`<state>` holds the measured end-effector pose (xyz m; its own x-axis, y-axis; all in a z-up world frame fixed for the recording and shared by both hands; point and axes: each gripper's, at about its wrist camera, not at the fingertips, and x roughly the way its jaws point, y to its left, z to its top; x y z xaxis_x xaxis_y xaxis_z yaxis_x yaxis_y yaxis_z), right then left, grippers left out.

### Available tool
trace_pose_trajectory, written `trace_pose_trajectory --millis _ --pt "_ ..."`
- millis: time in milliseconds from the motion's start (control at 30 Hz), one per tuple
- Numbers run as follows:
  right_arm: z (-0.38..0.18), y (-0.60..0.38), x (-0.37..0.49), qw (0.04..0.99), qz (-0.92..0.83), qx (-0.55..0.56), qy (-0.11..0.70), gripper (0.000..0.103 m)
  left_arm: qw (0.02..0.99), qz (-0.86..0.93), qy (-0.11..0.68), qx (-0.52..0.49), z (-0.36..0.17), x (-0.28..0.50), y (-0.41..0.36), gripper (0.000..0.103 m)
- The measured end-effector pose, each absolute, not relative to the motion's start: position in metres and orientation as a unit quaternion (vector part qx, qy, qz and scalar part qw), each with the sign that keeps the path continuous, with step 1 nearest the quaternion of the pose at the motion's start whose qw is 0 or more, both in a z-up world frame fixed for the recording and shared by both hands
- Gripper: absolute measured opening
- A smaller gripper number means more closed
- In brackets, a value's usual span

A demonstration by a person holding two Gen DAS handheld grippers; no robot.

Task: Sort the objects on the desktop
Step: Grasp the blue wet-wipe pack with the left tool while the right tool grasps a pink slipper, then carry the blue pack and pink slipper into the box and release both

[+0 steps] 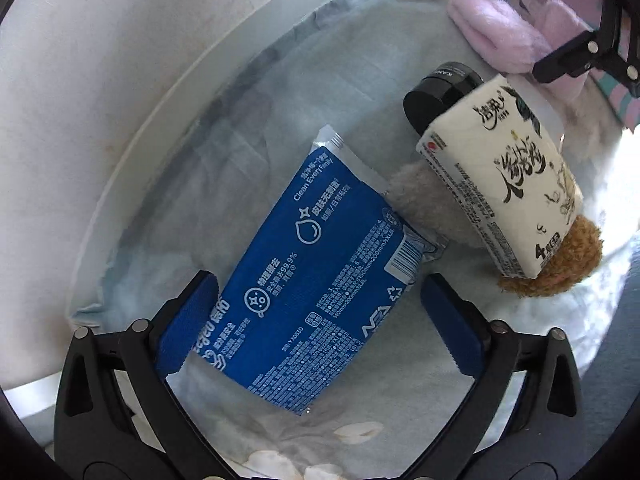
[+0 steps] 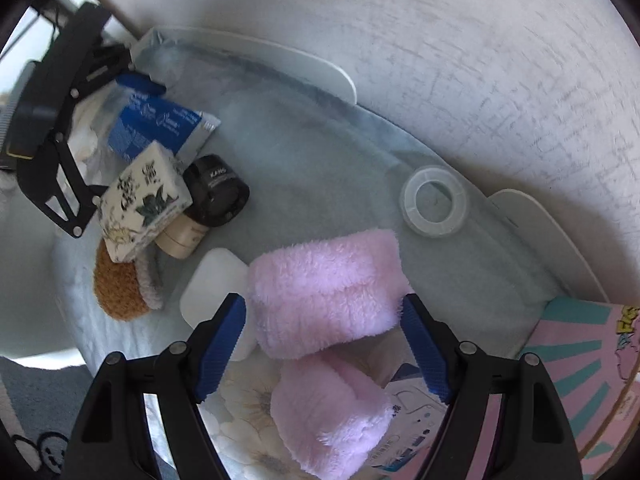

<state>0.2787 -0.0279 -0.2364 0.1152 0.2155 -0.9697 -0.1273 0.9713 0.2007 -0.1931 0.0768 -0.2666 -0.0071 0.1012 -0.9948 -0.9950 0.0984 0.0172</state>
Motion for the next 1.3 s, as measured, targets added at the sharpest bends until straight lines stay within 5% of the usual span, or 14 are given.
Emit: trace_pose_trajectory --millis 33,100,267,433,1300 --pt "-0.236 -0.029 0.278 0.746 0.114 0.035 0.655 0.064 0.547 0.501 0.498 -0.449 -0.265 -0.195 0.077 0.097" --pt "-0.237 -0.03 0.276 0.746 0.107 0.035 0.657 0.059 0.556 0.5 0.491 -0.447 -0.258 -0.196 0.076 0.082" --pt "-0.226 -0.03 0.269 0.76 0.079 0.077 0.64 0.031 0.551 0.504 0.497 -0.442 -0.25 -0.196 0.074 0.076" --pt "-0.216 -0.03 0.265 0.769 0.072 0.083 0.629 0.017 0.539 0.514 0.504 -0.436 -0.237 -0.2 0.07 0.075" --pt "-0.118 -0.045 0.234 0.827 0.057 0.125 0.545 0.015 0.552 0.555 0.491 -0.382 -0.087 -0.177 0.041 0.074"
